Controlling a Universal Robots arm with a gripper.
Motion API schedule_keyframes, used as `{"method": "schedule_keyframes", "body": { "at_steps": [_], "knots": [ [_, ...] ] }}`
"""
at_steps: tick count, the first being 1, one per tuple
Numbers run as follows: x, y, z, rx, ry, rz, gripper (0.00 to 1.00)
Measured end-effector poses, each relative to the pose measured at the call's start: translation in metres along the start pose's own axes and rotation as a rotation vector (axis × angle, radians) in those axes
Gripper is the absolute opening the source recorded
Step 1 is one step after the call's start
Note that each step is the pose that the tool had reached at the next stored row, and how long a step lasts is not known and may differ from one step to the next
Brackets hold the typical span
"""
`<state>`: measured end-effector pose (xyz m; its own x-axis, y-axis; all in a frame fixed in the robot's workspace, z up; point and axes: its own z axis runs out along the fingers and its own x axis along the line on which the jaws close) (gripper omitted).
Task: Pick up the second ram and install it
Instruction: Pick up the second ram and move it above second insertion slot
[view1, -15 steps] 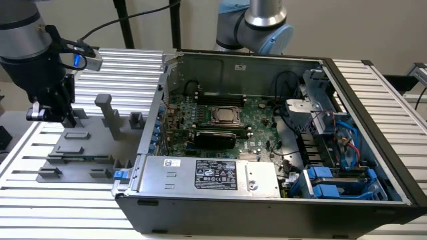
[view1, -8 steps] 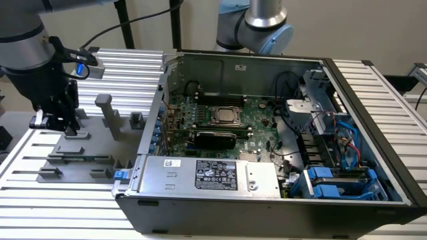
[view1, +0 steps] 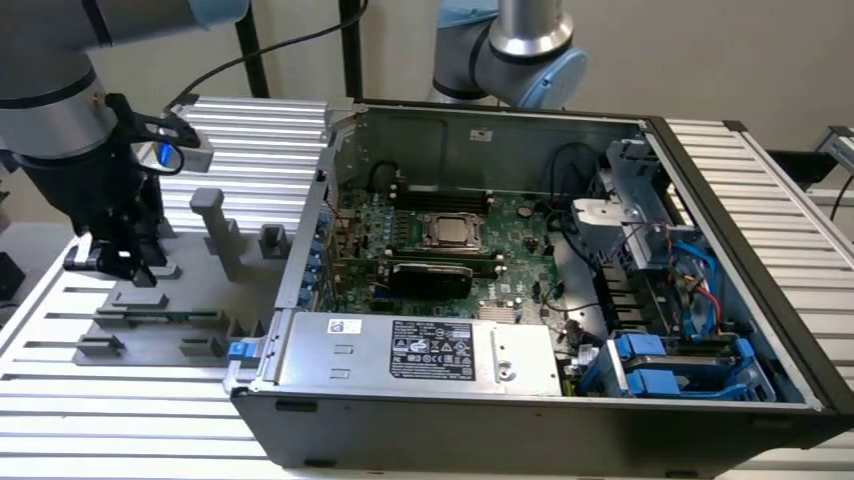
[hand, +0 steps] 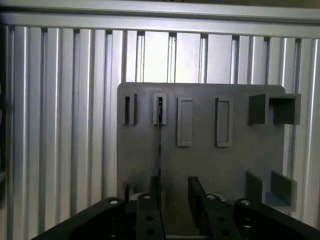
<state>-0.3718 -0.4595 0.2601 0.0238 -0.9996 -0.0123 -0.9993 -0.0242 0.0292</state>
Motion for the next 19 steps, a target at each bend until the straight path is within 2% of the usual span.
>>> {"method": "schedule_keyframes", "body": {
  "at_steps": [10,19],
  "knots": [
    [0.009,-0.0003,0.0181,0.0001,0.0000,0.000,0.36],
    [0.013,-0.0006,0.0344,0.0001,0.0000,0.000,0.36]
  ]
}}
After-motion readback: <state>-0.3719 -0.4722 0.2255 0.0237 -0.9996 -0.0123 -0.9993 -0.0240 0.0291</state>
